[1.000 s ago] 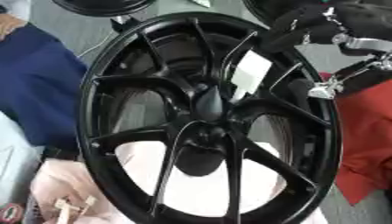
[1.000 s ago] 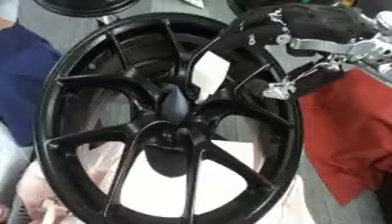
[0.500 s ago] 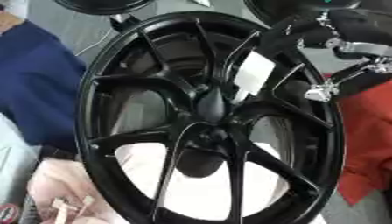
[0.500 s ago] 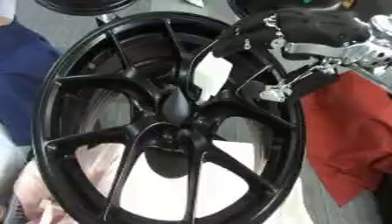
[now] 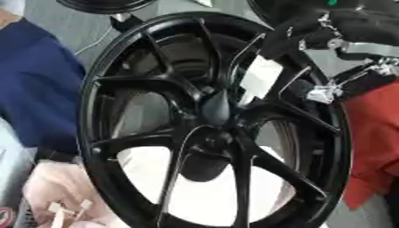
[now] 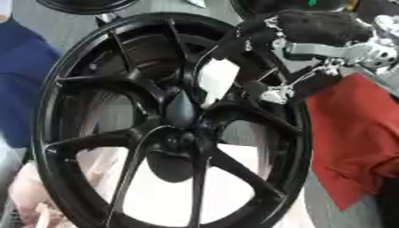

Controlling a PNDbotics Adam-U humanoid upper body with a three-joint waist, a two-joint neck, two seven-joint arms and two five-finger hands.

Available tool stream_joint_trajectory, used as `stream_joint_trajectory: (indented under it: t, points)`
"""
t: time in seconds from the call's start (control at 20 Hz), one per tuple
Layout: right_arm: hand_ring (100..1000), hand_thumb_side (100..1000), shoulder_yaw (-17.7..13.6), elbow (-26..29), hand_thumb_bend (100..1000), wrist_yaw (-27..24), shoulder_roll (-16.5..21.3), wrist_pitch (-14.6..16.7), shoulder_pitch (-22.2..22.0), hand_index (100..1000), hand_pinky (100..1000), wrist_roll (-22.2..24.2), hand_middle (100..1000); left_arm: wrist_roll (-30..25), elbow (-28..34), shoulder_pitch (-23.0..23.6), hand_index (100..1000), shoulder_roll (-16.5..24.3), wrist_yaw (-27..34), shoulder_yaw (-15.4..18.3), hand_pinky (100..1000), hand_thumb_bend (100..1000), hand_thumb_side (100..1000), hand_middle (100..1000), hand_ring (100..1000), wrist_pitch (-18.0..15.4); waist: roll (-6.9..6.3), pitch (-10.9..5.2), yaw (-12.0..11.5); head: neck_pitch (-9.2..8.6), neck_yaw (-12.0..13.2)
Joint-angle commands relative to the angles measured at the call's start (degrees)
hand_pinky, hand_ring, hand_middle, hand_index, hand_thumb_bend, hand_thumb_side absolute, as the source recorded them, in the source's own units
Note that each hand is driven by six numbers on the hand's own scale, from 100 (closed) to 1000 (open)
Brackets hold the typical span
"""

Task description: Pull the pin out of the wheel hub.

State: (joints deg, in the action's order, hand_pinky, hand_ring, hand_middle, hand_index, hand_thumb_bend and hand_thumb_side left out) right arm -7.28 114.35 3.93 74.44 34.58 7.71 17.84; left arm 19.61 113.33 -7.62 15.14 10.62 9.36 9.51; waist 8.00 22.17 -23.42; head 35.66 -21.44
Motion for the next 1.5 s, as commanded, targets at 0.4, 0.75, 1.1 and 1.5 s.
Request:
stream_joint_trajectory:
  t: [0.4, 0.75, 1.1, 1.5]
  points:
    - [888, 160, -3.8, 0.2, 100, -8.3, 2.6, 0.0, 0.3, 922, 893, 6.9, 849, -0.1, 1.3, -0.4, 696, 1.5, -0.4, 0.4, 646, 667, 406, 470, 527, 0.1, -0.01, -1.65, 0.2, -2.06, -1.2]
    - [898, 172, -4.0, 0.2, 100, -10.1, 3.4, 0.3, 1.3, 919, 899, 6.3, 854, -0.4, 1.3, -0.6, 696, 1.5, -0.4, 0.2, 646, 667, 405, 470, 526, 0.1, 0.08, -1.44, -0.2, -3.14, -1.8]
    - [911, 214, -3.2, 0.2, 100, -8.3, 3.3, -0.8, 2.1, 921, 904, 8.9, 860, -0.5, 1.3, -1.0, 696, 1.3, -0.3, 0.1, 647, 668, 404, 470, 526, 0.0, 0.46, -1.29, -1.5, -3.67, -3.6]
    - [926, 324, -1.6, 0.2, 140, -6.3, 2.6, -1.8, 2.2, 934, 913, 13.8, 869, -0.5, 1.3, -0.8, 696, 1.0, -0.3, 0.2, 648, 669, 403, 470, 525, 0.1, 0.68, -1.41, -2.2, -4.36, -4.6]
